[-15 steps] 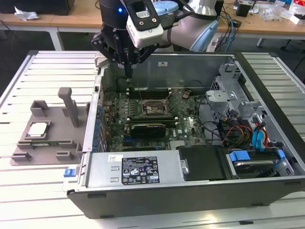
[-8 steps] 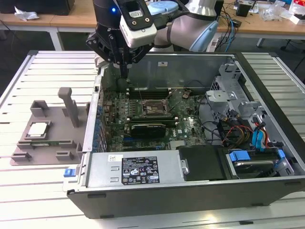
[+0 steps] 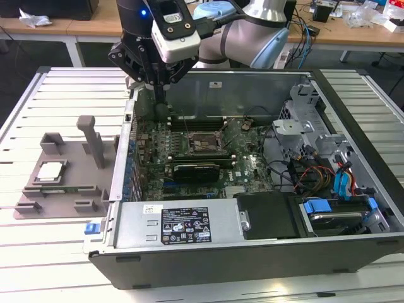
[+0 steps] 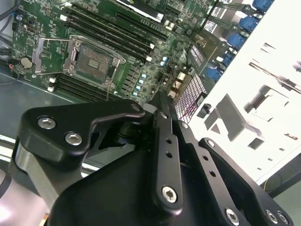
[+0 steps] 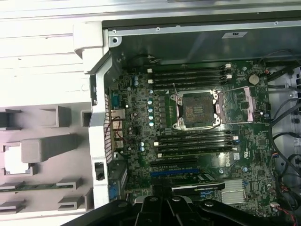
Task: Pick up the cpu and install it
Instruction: 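Reach for the cpu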
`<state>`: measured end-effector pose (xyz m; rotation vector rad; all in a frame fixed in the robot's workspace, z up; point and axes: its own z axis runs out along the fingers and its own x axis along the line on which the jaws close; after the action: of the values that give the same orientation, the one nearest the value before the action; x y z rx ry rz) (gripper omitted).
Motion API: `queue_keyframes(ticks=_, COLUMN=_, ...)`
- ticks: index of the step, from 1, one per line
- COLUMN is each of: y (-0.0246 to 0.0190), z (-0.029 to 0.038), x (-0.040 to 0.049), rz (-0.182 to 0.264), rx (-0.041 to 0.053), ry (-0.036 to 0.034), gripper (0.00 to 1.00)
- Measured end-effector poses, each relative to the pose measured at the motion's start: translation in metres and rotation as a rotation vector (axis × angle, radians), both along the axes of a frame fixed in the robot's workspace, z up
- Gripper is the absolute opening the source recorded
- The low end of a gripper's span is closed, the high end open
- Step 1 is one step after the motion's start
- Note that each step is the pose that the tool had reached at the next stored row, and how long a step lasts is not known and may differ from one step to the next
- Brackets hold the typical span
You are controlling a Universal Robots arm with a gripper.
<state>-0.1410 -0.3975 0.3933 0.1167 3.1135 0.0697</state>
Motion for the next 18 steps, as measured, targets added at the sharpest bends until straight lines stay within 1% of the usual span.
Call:
queue_keyframes(ticks=4, y=0.0008, z=0.0, x=-0.0018, rz=0.0, rx=-0.0001, ry=0.0, gripper=0.11)
queue_keyframes(ticks=6, y=0.0012, z=0.0, x=-0.0054, rz=0.0, rx=0.0, ry=0.0, gripper=0.11)
queue_keyframes(ticks=9, y=0.0015, z=0.0, x=-0.0082, rz=0.0, rx=0.0, ry=0.0, gripper=0.11)
queue_keyframes(ticks=12, y=0.0021, z=0.0, x=-0.0136, rz=0.0, rx=0.0, ry=-0.0004, gripper=0.11)
queue_keyframes(ticks=13, y=0.0024, z=0.0, x=-0.0167, rz=0.0, rx=0.0, ry=-0.0006, gripper=0.11)
queue_keyframes(ticks=17, y=0.0028, z=0.0, x=-0.0222, rz=0.0, rx=0.0, ry=-0.0014, gripper=0.11)
queue_keyframes(ticks=18, y=0.003, z=0.0, x=-0.0252, rz=0.0, rx=0.0, ry=-0.0019, gripper=0.11)
